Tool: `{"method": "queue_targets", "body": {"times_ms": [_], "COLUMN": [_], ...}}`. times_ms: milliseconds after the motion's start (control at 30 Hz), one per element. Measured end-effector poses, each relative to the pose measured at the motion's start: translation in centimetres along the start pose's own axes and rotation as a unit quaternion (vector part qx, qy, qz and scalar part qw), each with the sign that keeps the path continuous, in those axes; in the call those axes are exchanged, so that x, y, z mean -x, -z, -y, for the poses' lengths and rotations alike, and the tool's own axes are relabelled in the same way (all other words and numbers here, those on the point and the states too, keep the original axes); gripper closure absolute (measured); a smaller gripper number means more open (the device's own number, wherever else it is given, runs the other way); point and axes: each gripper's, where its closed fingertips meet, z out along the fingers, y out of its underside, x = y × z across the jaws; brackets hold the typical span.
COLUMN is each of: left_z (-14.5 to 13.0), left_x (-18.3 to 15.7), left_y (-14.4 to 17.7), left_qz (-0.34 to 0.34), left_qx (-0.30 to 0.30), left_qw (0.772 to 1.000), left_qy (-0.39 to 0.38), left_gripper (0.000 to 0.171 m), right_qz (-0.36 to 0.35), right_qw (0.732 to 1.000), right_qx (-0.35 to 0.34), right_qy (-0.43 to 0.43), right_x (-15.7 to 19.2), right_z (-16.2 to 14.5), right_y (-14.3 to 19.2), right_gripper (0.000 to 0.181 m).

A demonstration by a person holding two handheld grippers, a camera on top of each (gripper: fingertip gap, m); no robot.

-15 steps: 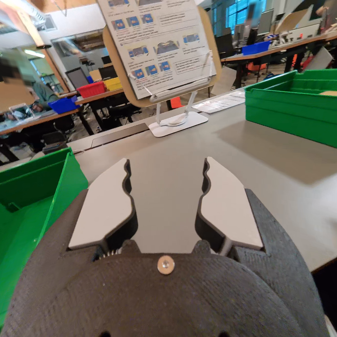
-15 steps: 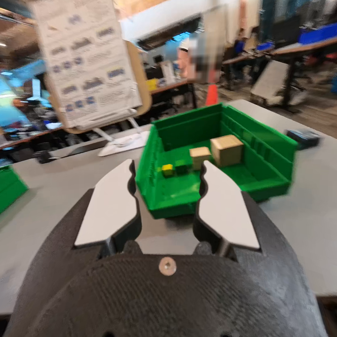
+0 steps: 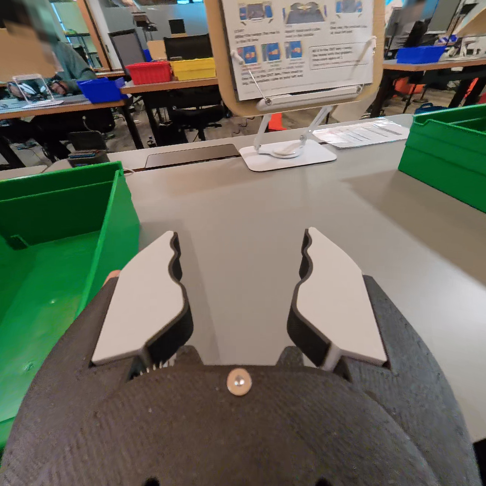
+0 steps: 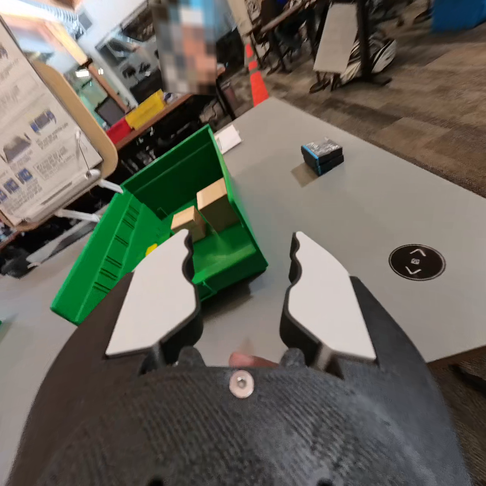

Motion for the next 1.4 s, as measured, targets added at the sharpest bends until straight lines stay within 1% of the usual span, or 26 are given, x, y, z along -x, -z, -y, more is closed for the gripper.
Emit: {"method": "queue_targets", "body": {"times_ms": [67, 167, 233, 267, 333, 400, 467, 600, 767, 900, 1000, 1067, 1167, 1233, 1300, 1400], "left_z": [0.0, 0.1, -0.1, -0.2, -0.3, -0.5, -0.7, -0.9, -1.5, -2.3, -3.8, -4.2, -4.0, -4.1, -4.2, -3.8], "left_x": [0.7, 1.5, 1.9, 2.0, 2.1, 2.0, 1.7, 0.5, 0.1, -0.2, -1.4, -1.8, -1.9, -2.0, -1.9, -1.0], "left_y": [0.2, 0.5, 0.7, 0.7, 0.8, 0.9, 1.1, 1.6, 2.1, 2.4, 2.5, 2.6, 2.7, 2.7, 2.7, 2.7], "left_qz": [0.002, 0.004, 0.008, 0.007, 0.002, -0.001, -0.005, -0.026, -0.045, -0.071, -0.112, -0.120, -0.114, -0.112, -0.108, -0.076], "left_qx": [-0.001, -0.006, -0.004, -0.002, -0.001, 0.005, 0.011, 0.013, 0.026, 0.046, 0.086, 0.097, 0.089, 0.090, 0.092, 0.082], "left_qw": [1.000, 0.999, 0.998, 0.998, 0.998, 0.999, 1.000, 0.999, 0.998, 0.996, 0.990, 0.988, 0.989, 0.988, 0.988, 0.990], "left_qy": [0.025, 0.052, 0.055, 0.056, 0.058, 0.038, 0.006, -0.025, -0.027, -0.015, -0.010, -0.017, -0.043, -0.054, -0.063, -0.083], "left_gripper": [0.084, 0.088, 0.091, 0.092, 0.094, 0.095, 0.098, 0.102, 0.102, 0.107, 0.109, 0.110, 0.114, 0.115, 0.116, 0.117], "right_qz": [-0.006, 0.001, 0.030, 0.041, 0.040, 0.033, 0.033, 0.014, 0.004, -0.011, 0.009, 0.021, 0.027, 0.038, 0.027, 0.024], "right_qw": [1.000, 0.999, 0.999, 0.999, 0.999, 0.999, 0.998, 0.994, 0.989, 0.983, 0.984, 0.984, 0.978, 0.975, 0.973, 0.968], "right_qx": [0.022, 0.029, 0.027, 0.026, 0.017, 0.013, 0.026, 0.057, 0.070, 0.082, 0.089, 0.089, 0.103, 0.112, 0.123, 0.125], "right_qy": [0.016, 0.016, 0.004, 0.001, 0.008, 0.027, 0.048, 0.093, 0.130, 0.162, 0.156, 0.152, 0.179, 0.188, 0.193, 0.215], "right_x": [-0.9, -1.4, -0.6, -0.2, 0.3, 0.6, 1.0, 0.6, 0.6, -0.2, -0.1, 0.1, 0.5, 1.0, 0.8, 0.8], "right_z": [-0.5, -0.5, -0.1, 0.2, 0.9, 1.1, 0.7, -0.6, -1.0, -1.2, -1.4, -1.3, -1.7, -1.8, -1.8, -1.9], "right_y": [-0.4, -0.7, -0.7, -0.7, -0.7, -1.0, -1.6, -2.9, -4.2, -5.2, -5.9, -6.4, -7.0, -6.9, -6.8, -6.7], "right_gripper": [0.104, 0.107, 0.115, 0.117, 0.116, 0.109, 0.104, 0.102, 0.103, 0.106, 0.114, 0.120, 0.138, 0.160, 0.175, 0.178]}}
